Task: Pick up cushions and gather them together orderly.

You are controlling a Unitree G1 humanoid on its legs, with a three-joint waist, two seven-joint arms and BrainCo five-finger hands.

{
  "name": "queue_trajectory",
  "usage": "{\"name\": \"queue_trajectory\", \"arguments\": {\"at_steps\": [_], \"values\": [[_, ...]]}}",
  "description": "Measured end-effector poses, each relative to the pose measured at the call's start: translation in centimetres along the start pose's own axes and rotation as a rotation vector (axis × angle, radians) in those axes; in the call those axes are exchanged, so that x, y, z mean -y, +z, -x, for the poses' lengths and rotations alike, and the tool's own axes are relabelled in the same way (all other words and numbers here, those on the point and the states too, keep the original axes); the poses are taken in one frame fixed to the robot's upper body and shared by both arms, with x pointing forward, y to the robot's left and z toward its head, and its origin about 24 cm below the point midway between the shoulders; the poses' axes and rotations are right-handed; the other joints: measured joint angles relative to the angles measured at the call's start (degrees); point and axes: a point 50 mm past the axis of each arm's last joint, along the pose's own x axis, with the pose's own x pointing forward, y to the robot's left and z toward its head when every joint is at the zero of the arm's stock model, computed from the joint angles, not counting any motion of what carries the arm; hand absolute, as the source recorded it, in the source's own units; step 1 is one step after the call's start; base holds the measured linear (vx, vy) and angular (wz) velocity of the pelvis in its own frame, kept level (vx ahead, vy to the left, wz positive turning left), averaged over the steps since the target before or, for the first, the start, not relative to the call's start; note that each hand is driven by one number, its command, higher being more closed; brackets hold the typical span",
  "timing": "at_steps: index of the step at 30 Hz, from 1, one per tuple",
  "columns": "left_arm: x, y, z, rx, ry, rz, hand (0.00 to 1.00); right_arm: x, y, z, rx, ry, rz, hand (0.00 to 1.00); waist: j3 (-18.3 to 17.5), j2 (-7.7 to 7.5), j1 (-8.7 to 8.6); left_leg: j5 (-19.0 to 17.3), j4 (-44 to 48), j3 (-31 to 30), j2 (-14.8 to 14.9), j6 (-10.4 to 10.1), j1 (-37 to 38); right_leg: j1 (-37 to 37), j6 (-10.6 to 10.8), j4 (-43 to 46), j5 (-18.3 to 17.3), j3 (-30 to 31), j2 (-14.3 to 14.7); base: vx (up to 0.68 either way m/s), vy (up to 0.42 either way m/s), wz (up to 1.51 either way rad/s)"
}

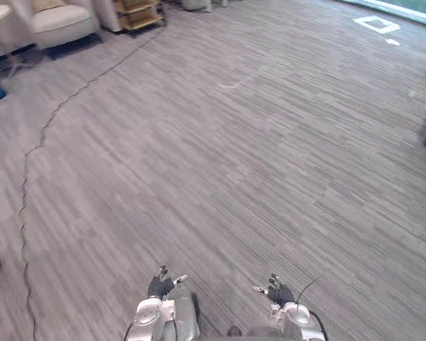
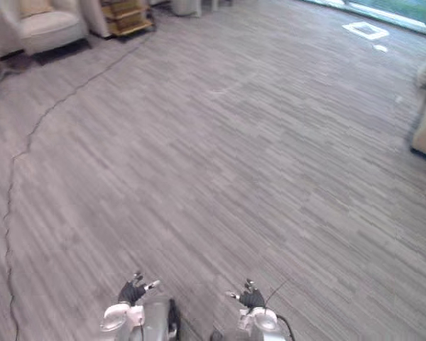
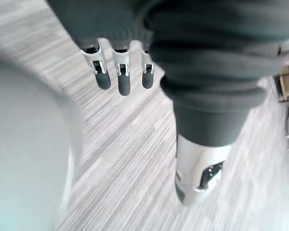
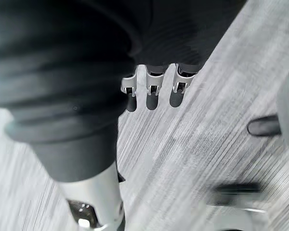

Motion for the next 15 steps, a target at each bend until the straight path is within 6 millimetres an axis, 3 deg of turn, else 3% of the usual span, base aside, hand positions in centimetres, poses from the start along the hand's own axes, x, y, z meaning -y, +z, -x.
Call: {"name": "queue_trajectory", "arguments": {"at_steps": [1,2,3,4,6,7,8,9,10,11,12,13,15], "values": [[-0.3,0.0,0.0,-0.001,0.007,-0.004,0.0,-0.1,0.0,0.0,-0.001,0.001,-0.001,0.0,0.0,-0.54,0.12,0.1,0.6,0.1,-0.8,2.3,0.0,0.4,0.0,0.1,0.0,0.4,-0.7,0.74,0.379,-0.8],[-1.0,0.0,-0.1,-0.01,0.021,-0.018,0.0,-0.8,0.0,0.0,0.003,0.018,-0.011,0.0,-0.4,-2.35,-0.41,-3.3,3.1,1.6,-1.8,3.7,-0.5,-1.3,0.4,3.2,0.1,0.9,-2.8,0.71,0.357,-0.4],[-1.3,0.0,-0.1,-0.009,0.027,-0.02,0.0,-0.8,-0.4,0.2,-0.006,0.017,-0.017,0.0,-0.6,-2.9,-0.7,-7.1,8.0,3.0,-2.1,6.5,-0.9,-3.7,2.6,10.4,0.1,1.4,-3.5,0.83,0.393,-0.34],[-1.4,0.0,-0.1,-0.012,0.029,-0.023,0.0,-0.7,-0.8,0.3,-0.014,0.015,-0.016,0.0,-0.7,-3.41,-0.69,-9.5,9.7,4.0,-2.6,7.2,0.1,-4.8,4.5,15.9,-0.5,1.4,-4.1,0.67,0.305,-0.4],[-1.8,-0.4,-0.1,-0.027,0.04,-0.031,0.0,-0.8,-0.9,0.3,-0.017,0.018,-0.012,0.0,-0.5,-4.77,-0.7,-14.2,10.7,6.5,-4.0,8.2,4.4,-10.2,11.8,32.4,1.5,1.2,-5.3,0.48,0.201,-0.45],[-2.0,-0.5,-0.1,-0.042,0.047,-0.041,0.0,-1.0,-0.6,0.3,-0.001,0.027,-0.014,0.0,-0.1,-5.04,-1.43,-17.4,10.7,7.6,-4.6,8.5,8.7,-15.2,18.4,46.5,6.4,0.2,-6.4,0.54,0.21,-0.5],[-1.8,-0.9,-0.1,-0.063,0.036,-0.066,0.0,-1.2,0.3,0.2,0.042,0.036,-0.015,0.0,0.1,-4.7,-2.42,-19.7,10.0,8.3,-4.8,8.5,14.1,-20.1,15.3,57.3,4.8,-5.5,-8.7,0.54,0.187,-0.44],[-1.8,-1.0,-0.1,-0.065,0.033,-0.07,0.0,-1.2,0.4,0.3,0.05,0.037,-0.015,0.0,0.1,-4.66,-2.65,-20.2,9.0,8.7,-4.8,8.5,15.9,-21.5,13.8,59.3,3.9,-7.4,-9.4,0.64,0.161,-0.56],[-1.2,-0.9,-0.1,-0.06,0.015,-0.078,0.0,-1.3,0.9,0.3,0.074,0.048,-0.013,0.0,0.2,-3.61,-2.68,-21.1,4.0,10.4,-4.0,8.3,22.7,-27.8,9.6,60.3,1.1,-14.0,-11.0,0.53,0.101,-0.48],[-1.1,-0.9,-0.1,-0.061,0.01,-0.082,0.0,-1.4,1.0,0.3,0.083,0.051,-0.013,0.0,0.2,-3.58,-2.8,-21.0,2.3,10.8,-3.8,8.2,24.4,-29.6,9.0,59.1,0.3,-16.0,-11.3,0.63,0.092,-0.48],[-0.7,-1.2,-0.1,-0.07,-0.005,-0.093,0.0,-1.6,1.8,0.1,0.106,0.057,-0.008,0.0,0.5,-3.4,-3.58,-20.9,-0.8,11.5,-3.0,8.1,28.5,-32.7,7.4,52.1,-1.5,-21.2,-11.3,0.43,0.038,-0.13],[-0.5,-1.1,-0.1,-0.069,-0.012,-0.097,0.0,-1.5,2.0,0.0,0.11,0.057,-0.006,0.0,0.5,-3.38,-4.04,-20.9,-1.7,11.7,-2.7,8.1,29.6,-33.5,7.2,48.9,-1.6,-22.8,-11.2,0.56,0.02,-0.09],[0.0,-1.0,-0.2,-0.068,-0.031,-0.106,0.0,-1.0,2.3,-0.1,0.119,0.047,0.005,0.0,0.5,-3.44,-4.75,-20.9,-4.8,12.4,-1.9,8.1,34.0,-36.7,6.5,31.0,1.2,-27.0,-9.9,0.52,-0.028,-0.02]]}}
